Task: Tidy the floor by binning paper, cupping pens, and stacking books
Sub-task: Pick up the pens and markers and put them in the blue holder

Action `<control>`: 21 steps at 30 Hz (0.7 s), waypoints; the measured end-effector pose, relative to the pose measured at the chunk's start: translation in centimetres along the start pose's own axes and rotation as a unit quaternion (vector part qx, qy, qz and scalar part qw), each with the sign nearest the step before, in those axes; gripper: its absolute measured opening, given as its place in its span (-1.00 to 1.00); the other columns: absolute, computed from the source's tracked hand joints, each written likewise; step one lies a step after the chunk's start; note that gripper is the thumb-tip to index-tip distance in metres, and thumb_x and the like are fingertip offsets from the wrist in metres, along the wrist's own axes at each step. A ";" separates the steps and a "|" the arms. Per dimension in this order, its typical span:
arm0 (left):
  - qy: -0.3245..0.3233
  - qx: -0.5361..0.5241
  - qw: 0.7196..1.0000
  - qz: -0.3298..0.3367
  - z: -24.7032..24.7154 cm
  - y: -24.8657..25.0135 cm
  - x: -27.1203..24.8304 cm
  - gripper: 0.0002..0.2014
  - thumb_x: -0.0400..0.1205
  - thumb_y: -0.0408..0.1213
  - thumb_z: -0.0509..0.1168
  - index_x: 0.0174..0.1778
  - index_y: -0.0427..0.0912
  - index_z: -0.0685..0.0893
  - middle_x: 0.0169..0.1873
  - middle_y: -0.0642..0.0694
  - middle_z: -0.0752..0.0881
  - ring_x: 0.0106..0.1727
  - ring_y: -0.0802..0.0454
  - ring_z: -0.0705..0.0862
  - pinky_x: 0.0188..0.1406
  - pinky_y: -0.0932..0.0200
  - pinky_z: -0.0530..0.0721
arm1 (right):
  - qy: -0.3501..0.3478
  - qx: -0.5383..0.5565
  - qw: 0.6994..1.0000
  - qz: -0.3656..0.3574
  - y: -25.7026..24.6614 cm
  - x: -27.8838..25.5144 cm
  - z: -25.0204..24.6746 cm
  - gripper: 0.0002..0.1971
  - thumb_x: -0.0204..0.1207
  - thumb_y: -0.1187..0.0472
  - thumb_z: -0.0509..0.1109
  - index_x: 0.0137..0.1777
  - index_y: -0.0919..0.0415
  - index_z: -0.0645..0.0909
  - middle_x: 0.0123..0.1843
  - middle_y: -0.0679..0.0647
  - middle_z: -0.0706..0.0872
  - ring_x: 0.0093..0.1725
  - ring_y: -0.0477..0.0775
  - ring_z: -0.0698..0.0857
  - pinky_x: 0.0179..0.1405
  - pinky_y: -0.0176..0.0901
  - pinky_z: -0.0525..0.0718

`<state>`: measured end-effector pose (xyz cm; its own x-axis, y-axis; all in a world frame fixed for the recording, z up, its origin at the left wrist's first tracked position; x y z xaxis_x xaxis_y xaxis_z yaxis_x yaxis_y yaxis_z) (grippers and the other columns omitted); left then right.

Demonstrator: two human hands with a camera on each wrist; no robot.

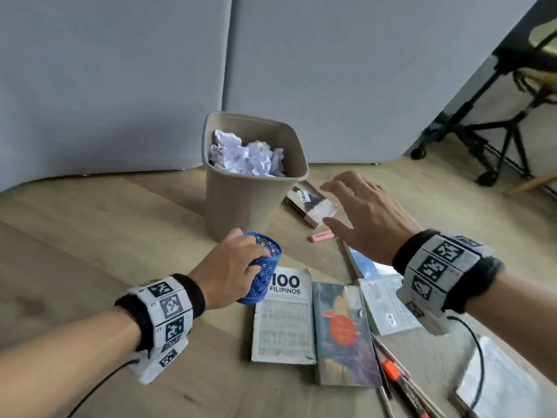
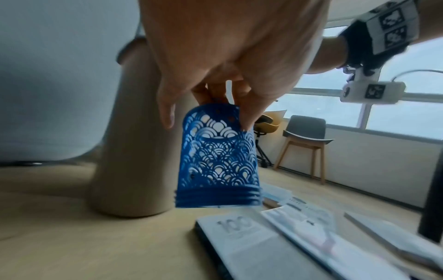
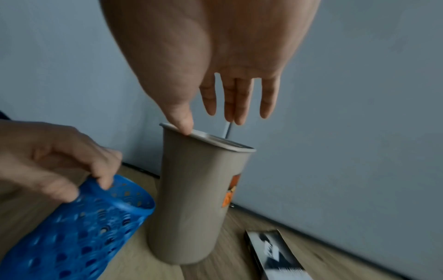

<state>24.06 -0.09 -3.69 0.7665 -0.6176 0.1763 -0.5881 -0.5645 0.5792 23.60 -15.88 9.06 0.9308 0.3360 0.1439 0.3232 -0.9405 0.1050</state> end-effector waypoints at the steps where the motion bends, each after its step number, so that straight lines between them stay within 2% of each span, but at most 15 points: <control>1: -0.004 -0.011 1.000 0.013 0.7 1.9 0.9 -0.73 0.54 -0.28 0.19 0.08 -0.21 0.70 -0.12 -0.07 0.66 -0.02 -0.06 0.46 0.08 0.10 0.47 | -0.007 0.009 1.000 0.026 1.4 -2.3 0.4 -0.56 0.50 -0.01 0.37 0.33 0.14 0.49 0.21 0.11 0.57 0.05 0.16 0.63 -0.07 -0.03 0.58; 3: -0.011 -0.028 0.999 0.026 2.7 5.4 2.8 -0.81 0.60 -0.13 0.22 -0.03 -0.17 0.63 -0.15 -0.02 0.58 -0.05 0.02 0.40 0.04 0.08 0.45 | -0.076 0.031 0.993 0.091 4.4 -7.4 2.4 -0.54 0.50 -0.03 0.37 0.36 0.13 0.47 0.20 0.10 0.56 0.08 0.19 0.64 -0.04 -0.03 0.59; 6: -0.057 -0.011 0.997 0.046 6.9 10.3 5.2 -0.55 0.44 0.26 0.35 -0.15 -0.07 0.50 -0.19 0.03 0.51 -0.08 0.06 0.36 -0.11 0.16 0.39 | -0.247 0.061 0.949 0.184 8.3 -15.7 6.7 -0.49 0.54 -0.12 0.32 0.43 0.02 0.38 0.27 0.03 0.56 0.21 0.13 0.63 0.16 0.04 0.61; 7: -0.077 0.010 0.995 0.058 8.4 11.9 5.9 -0.49 0.36 0.30 0.39 -0.15 -0.08 0.47 -0.17 0.02 0.49 -0.06 0.06 0.35 -0.08 0.15 0.42 | -0.288 0.067 0.931 0.213 9.4 -18.5 8.0 -0.50 0.55 -0.15 0.31 0.43 -0.01 0.37 0.28 0.00 0.58 0.22 0.08 0.63 0.20 0.02 0.60; 9: -0.116 0.050 0.988 0.090 10.9 14.9 6.9 -0.39 0.25 0.29 0.46 -0.07 -0.08 0.42 -0.08 -0.03 0.46 0.08 0.01 0.37 0.12 0.10 0.52 | -0.335 0.081 0.900 0.267 11.0 -23.6 10.5 -0.54 0.56 -0.15 0.31 0.41 -0.01 0.42 0.28 -0.04 0.63 0.23 0.01 0.62 0.24 -0.07 0.60; 11: -0.143 0.069 0.981 0.109 12.6 17.0 8.1 -0.22 0.13 0.26 0.53 0.08 -0.13 0.39 0.07 -0.09 0.39 0.19 -0.03 0.37 0.23 0.13 0.52 | -0.350 0.094 0.875 0.321 12.0 -28.2 13.6 -0.56 0.56 -0.11 0.33 0.38 0.03 0.46 0.27 -0.03 0.64 0.24 0.01 0.61 0.26 -0.11 0.59; 14: -0.177 0.081 0.972 0.130 14.0 18.8 10.0 -0.02 0.06 0.15 0.64 0.27 -0.23 0.35 0.19 -0.15 0.40 0.16 -0.05 0.47 0.21 0.06 0.62 | -0.364 0.128 0.842 0.378 11.5 -33.9 18.6 -0.60 0.54 -0.06 0.35 0.33 0.05 0.49 0.28 0.00 0.63 0.22 0.03 0.62 0.20 -0.15 0.59; 17: -0.232 0.077 0.954 0.174 15.9 18.7 10.1 0.03 0.09 0.05 0.67 0.41 -0.26 0.36 0.17 -0.12 0.53 0.14 -0.03 0.57 0.21 0.06 0.63 | -0.337 0.145 0.839 0.401 9.8 -36.6 21.7 -0.58 0.54 -0.05 0.31 0.33 0.07 0.43 0.26 0.04 0.58 0.21 0.11 0.62 0.13 -0.07 0.59; 19: -0.250 0.062 0.946 0.196 17.2 18.1 9.2 0.00 0.12 0.10 0.62 0.43 -0.15 0.35 0.17 -0.03 0.57 0.11 0.04 0.62 0.17 0.12 0.66 | -0.302 0.151 0.840 0.425 9.2 -37.4 22.7 -0.55 0.55 -0.05 0.29 0.38 0.06 0.35 0.27 0.04 0.56 0.20 0.12 0.64 0.09 -0.04 0.61; 21: -0.276 0.039 0.938 0.207 18.6 17.3 7.9 -0.03 0.20 0.16 0.57 0.47 -0.05 0.29 0.19 0.07 0.58 0.12 0.11 0.64 0.16 0.28 0.63 | -0.271 0.167 0.842 0.435 8.8 -37.5 23.1 -0.55 0.59 0.01 0.23 0.44 0.08 0.29 0.31 0.06 0.56 0.22 0.12 0.66 0.11 -0.06 0.60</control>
<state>15.19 -24.93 -7.11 0.2302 -0.9700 -0.0777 -0.8397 -0.2383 0.4879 -4.54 -37.92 -18.19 0.7519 -0.4758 -0.4563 -0.5761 -0.8107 -0.1040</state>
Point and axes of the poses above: each hand's wrist, its own x-axis towards the middle knuckle, its own z-axis out of the palm, y = z × x, the point moved 8 cm from there along x, towards the middle knuckle
